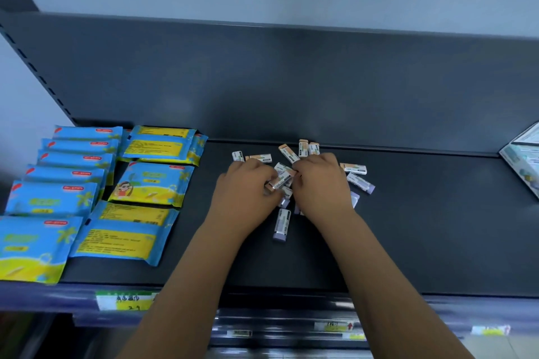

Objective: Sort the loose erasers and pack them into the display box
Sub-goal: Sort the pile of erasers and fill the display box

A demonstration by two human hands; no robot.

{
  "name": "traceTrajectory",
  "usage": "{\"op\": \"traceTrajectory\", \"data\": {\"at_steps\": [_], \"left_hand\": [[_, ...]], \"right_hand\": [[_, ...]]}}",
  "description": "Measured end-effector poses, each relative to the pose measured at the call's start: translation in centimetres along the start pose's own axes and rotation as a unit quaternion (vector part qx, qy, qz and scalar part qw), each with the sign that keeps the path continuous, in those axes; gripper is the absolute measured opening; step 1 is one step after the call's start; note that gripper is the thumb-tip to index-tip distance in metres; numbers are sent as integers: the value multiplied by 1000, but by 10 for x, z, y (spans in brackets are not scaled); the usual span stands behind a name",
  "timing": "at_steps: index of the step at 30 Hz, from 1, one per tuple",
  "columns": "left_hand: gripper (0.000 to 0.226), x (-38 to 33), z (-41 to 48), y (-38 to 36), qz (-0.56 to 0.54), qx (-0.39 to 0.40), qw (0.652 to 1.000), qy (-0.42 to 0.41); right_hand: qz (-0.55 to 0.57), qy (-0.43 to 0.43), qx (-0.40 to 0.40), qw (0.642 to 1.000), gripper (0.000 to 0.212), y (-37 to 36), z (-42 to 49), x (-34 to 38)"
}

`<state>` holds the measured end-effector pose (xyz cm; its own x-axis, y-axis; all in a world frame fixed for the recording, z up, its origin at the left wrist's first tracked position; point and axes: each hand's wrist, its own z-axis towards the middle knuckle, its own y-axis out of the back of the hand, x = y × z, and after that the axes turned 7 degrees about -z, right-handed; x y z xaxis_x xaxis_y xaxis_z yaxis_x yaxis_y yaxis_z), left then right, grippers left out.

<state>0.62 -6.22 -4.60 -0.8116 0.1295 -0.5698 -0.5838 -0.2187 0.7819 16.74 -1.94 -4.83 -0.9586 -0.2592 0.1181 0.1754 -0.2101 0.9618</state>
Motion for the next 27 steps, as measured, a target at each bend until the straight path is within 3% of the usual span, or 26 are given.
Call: {"op": "traceTrajectory", "data": {"at_steps": [7, 11, 17, 23, 27], "left_hand": [[28, -6, 11, -11, -3, -12, 999, 50], [20, -7, 16, -7, 11, -27, 998, 53], [14, -9, 17, 0, 1, -39, 997, 69], [12, 3, 4, 11, -79, -82, 992, 51], [11, 15, -6, 18, -72, -49, 994, 60]], "right_hand": [[-9, 5, 52, 999, 10, 8, 15, 2], [13, 19, 34, 999, 53, 10, 11, 4], [2, 31, 0, 1000, 34, 5, 7, 4], [-19, 47, 46, 998, 46, 13, 14, 6], [-8, 80, 65, 995, 57, 14, 19, 7]]}}
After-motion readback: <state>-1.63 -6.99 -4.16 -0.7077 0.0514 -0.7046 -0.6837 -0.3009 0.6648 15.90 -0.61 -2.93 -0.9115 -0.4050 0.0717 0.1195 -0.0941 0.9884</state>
